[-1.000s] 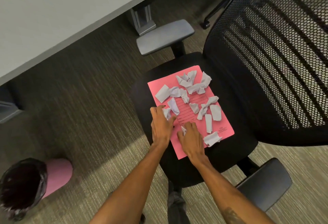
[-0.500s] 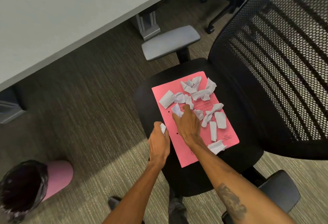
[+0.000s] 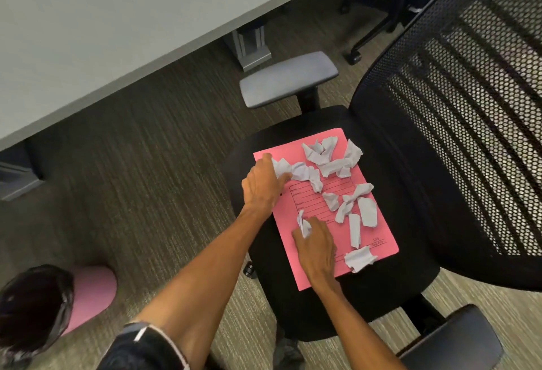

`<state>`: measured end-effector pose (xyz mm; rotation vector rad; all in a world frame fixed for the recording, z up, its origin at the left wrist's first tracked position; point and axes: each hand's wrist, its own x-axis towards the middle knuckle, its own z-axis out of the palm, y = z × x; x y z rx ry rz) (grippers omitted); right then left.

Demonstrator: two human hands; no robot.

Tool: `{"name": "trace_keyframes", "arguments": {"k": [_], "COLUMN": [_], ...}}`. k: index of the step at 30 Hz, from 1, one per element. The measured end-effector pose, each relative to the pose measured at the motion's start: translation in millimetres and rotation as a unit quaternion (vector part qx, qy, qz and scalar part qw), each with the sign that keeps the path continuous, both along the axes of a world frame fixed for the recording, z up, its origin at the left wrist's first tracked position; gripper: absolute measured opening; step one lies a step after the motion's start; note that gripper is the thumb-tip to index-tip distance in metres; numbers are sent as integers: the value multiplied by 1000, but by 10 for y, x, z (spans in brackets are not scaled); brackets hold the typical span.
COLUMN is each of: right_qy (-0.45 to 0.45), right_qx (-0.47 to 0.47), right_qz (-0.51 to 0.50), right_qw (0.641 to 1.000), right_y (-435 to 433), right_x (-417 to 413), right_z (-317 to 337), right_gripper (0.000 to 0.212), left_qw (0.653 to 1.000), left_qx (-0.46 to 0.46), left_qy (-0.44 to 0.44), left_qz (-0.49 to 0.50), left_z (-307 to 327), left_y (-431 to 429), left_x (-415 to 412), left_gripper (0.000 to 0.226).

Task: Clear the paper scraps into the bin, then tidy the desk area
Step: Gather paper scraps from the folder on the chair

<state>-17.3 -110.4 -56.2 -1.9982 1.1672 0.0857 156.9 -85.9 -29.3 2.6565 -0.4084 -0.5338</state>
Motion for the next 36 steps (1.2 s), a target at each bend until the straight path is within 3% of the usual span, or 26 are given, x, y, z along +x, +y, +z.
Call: {"name": "trace_keyframes", "arguments": {"k": [6, 11, 18, 21, 30, 36], "right_qy": [-49, -112, -162, -145, -99, -56], "right_qx": [103, 191, 299, 305, 337, 368], "right_qz": [-115, -179, -196, -172, -79, -13], "right_qw": [987, 959, 920, 925, 933, 928], "right_y": [46, 147, 614, 975, 2448, 3536], "right_x": [-254, -208, 195, 372, 850, 1187], "right_z": [25, 147, 336, 359, 439, 501], "right_gripper": [14, 20, 37, 42, 37, 34], "left_qw": [998, 987, 893, 844, 734, 691], "left_qx": [46, -66, -228, -274, -332, -353], "left_qy": [-9, 77, 230, 270, 329, 299], "left_qz": [-30, 121, 314, 374, 492, 555], "left_z": [-61, -59, -123, -123, 77, 183], "left_y": [-93, 177, 808, 1289, 3023, 4364], "left_x": [-26, -187, -296, -261, -29, 70], "left_gripper": [30, 33, 27, 19, 15, 13]}}
